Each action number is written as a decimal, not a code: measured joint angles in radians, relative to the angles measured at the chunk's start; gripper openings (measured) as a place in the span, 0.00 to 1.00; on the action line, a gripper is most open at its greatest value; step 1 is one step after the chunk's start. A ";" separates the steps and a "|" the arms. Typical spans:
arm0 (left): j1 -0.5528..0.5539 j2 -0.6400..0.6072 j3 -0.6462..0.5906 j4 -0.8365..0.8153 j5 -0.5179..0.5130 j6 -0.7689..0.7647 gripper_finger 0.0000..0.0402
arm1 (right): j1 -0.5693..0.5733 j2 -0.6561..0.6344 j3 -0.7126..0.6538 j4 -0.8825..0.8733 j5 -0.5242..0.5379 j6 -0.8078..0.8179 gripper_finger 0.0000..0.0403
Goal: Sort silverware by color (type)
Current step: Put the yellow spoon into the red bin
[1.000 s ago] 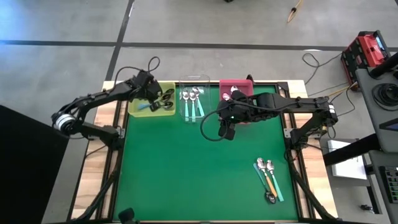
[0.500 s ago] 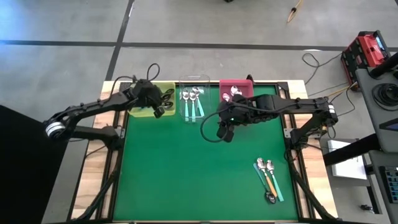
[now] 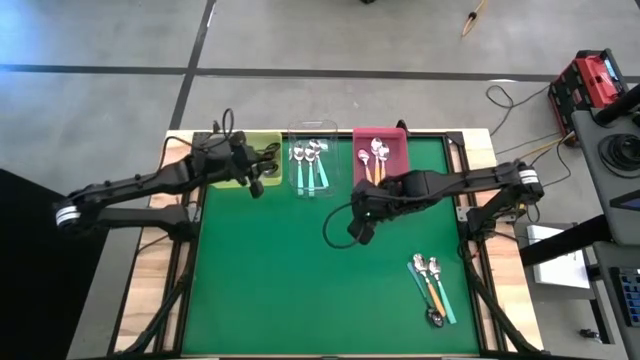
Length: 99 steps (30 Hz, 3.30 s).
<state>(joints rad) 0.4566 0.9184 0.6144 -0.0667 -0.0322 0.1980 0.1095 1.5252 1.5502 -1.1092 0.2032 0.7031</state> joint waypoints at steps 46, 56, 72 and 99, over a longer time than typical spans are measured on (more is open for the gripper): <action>-0.496 -0.172 0.007 0.318 -0.001 -0.107 0.09 | 0.461 0.041 -0.396 0.091 -0.344 0.830 0.51; -0.565 -0.214 0.007 0.318 -0.001 -0.075 0.09 | 0.520 0.040 -0.500 0.156 -0.423 0.896 0.51; -0.565 -0.207 0.007 0.315 -0.002 -0.049 0.09 | 0.523 -0.008 -0.641 0.149 -0.449 0.894 0.51; -0.564 -0.206 0.006 0.313 -0.005 -0.023 0.09 | 0.523 -0.015 -0.695 0.223 -0.412 0.898 0.47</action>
<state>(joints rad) -0.1078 0.7128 0.6209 0.2463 -0.0368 0.1753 0.6327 1.5101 0.8550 -0.8863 -0.2092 1.6011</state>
